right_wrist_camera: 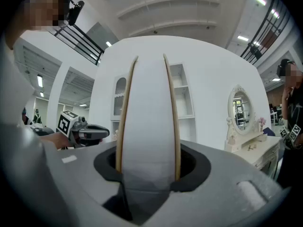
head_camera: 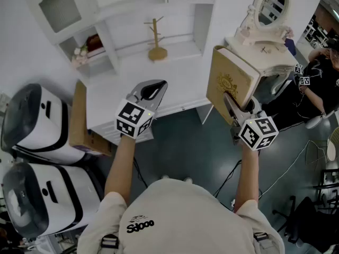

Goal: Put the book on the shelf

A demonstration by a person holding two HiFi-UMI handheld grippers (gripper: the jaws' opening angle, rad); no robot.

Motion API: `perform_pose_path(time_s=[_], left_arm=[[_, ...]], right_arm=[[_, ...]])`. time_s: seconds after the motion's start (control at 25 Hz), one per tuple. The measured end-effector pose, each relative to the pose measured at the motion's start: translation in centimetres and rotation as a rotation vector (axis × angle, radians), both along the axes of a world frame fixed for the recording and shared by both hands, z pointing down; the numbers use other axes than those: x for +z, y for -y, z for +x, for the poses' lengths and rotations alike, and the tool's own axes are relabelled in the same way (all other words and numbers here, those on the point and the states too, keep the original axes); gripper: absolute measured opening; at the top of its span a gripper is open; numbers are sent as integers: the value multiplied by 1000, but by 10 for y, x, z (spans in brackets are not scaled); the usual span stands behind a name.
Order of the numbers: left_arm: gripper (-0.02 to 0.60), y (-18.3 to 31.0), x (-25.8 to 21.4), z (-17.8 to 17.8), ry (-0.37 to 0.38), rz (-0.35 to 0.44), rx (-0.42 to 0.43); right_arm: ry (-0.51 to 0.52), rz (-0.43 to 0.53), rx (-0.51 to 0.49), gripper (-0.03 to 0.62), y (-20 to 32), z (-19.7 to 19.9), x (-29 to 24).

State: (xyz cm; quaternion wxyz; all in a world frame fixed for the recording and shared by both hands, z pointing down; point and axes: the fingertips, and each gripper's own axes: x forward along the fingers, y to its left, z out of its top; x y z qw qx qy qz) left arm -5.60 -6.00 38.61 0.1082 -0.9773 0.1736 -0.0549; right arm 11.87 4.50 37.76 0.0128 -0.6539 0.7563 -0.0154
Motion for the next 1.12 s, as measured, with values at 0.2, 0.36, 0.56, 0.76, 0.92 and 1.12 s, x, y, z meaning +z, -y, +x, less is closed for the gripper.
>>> perform_pose_path(time_s=[0.2, 0.36, 0.56, 0.76, 0.92, 1.12], left_arm=[[17, 0, -1, 1, 0, 3, -4], [18, -2, -1, 3, -2, -4, -5], [18, -6, 2, 12, 7, -12, 2], [18, -11, 6, 24, 20, -22, -1], [18, -16, 10, 43, 24, -34, -1], [18, -23, 12, 67, 22, -33, -11]], right_arm=[[0, -4, -4, 212, -1, 1, 1], [12, -2, -2, 212, -7, 6, 3], [20, 9, -8, 213, -12, 12, 4], [30, 6, -19, 213, -18, 22, 7], [35, 4, -26, 213, -25, 37, 11], [35, 3, -38, 213, -31, 59, 14]])
